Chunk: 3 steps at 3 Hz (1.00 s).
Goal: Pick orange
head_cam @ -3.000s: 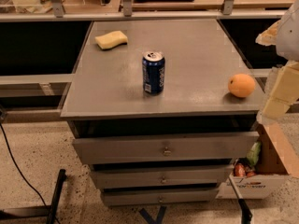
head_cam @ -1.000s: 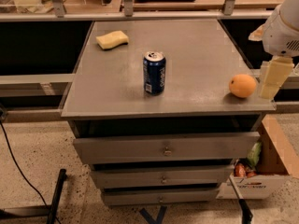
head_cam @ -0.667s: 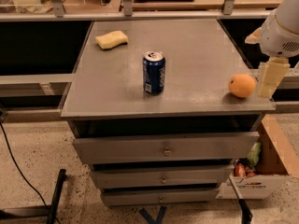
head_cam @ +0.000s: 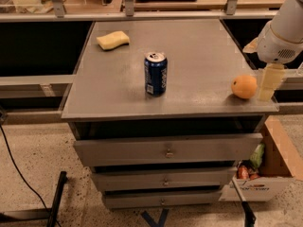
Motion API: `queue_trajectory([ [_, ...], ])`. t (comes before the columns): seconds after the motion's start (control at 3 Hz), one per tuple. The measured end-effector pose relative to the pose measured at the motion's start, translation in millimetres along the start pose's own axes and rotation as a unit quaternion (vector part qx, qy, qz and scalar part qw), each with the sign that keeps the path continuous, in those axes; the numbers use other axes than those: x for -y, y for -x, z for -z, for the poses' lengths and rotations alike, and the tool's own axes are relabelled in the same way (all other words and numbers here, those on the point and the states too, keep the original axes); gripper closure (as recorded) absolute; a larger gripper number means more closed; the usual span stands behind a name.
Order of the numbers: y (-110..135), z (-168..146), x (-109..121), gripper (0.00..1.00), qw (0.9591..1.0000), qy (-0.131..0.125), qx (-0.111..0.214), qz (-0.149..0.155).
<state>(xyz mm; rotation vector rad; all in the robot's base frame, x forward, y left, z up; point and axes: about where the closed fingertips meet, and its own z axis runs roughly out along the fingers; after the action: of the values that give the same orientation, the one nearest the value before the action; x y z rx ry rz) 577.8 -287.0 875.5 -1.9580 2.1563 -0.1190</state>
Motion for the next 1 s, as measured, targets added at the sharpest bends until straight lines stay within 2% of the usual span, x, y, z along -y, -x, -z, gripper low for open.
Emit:
queue_trajectory([
  [0.67, -8, -27, 7, 0.00, 0.9997, 0.023, 0.003, 0.005],
  [1.0, -7, -36, 6, 0.15, 0.9994, 0.033, 0.002, 0.007],
])
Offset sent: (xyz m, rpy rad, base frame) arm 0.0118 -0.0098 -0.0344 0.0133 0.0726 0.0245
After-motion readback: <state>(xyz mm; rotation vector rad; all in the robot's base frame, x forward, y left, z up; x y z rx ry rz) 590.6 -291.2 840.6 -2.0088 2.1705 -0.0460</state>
